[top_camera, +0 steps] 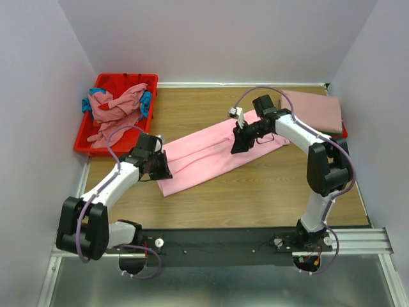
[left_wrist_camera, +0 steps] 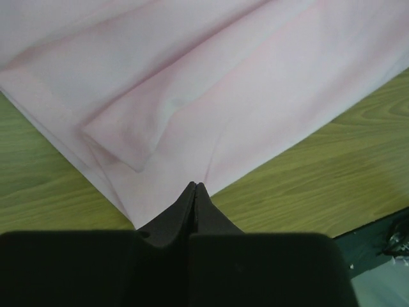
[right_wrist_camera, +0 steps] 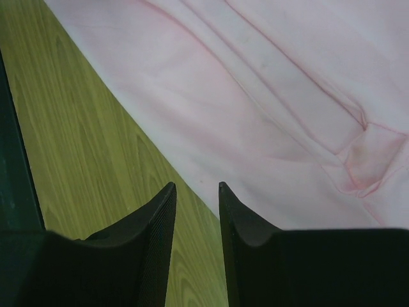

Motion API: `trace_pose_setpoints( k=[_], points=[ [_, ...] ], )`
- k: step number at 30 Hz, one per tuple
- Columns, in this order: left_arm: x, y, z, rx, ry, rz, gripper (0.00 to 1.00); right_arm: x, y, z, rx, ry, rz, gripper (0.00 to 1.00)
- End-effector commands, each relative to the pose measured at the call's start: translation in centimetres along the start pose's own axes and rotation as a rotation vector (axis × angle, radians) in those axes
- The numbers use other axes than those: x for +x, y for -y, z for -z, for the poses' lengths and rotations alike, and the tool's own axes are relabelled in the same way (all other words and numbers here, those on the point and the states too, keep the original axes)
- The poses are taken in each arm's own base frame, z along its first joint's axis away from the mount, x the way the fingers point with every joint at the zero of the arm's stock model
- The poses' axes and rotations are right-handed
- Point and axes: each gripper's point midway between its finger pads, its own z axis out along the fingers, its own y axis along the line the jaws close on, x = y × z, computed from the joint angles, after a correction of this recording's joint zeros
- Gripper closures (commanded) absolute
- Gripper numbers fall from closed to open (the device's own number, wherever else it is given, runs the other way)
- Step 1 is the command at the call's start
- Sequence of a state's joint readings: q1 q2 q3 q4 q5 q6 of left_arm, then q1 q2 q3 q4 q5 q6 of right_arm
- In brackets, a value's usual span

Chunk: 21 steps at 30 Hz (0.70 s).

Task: Fold and stack the t-shirts
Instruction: Fold the tshirt

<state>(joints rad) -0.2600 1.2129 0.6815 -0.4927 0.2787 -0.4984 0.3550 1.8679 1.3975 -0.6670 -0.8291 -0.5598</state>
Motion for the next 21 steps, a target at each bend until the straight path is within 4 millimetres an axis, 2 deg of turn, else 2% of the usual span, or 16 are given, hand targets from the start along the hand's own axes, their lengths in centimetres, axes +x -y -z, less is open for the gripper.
trace_pose_setpoints(
  k=[1, 5, 10, 14, 21],
  points=[
    [-1.6, -1.3, -0.7, -0.116, 0.020, -0.022, 0.96, -0.9, -0.3, 1.8, -0.001, 0.051, 0.029, 0.60],
    [-0.5, -2.1, -2.7, -0.157, -0.061, -0.056, 0.96, -0.6, 0.1, 2.6, -0.003, 0.076, 0.007, 0.60],
    [-0.2, -2.5, -3.5, -0.200, -0.093, -0.089, 0.96, -0.8, 0.4, 3.4, -0.008, 0.105, -0.008, 0.60],
    [-1.1, -3.9, -3.4, -0.291, -0.073, -0.097, 0.94, -0.6, 0.5, 3.7, -0.011, 0.113, -0.018, 0.60],
    [-3.9, -3.8, -3.0, -0.344, -0.006, -0.100, 0.92, -0.7, 0.8, 4.2, -0.008, 0.129, -0.027, 0.60]
  ],
)
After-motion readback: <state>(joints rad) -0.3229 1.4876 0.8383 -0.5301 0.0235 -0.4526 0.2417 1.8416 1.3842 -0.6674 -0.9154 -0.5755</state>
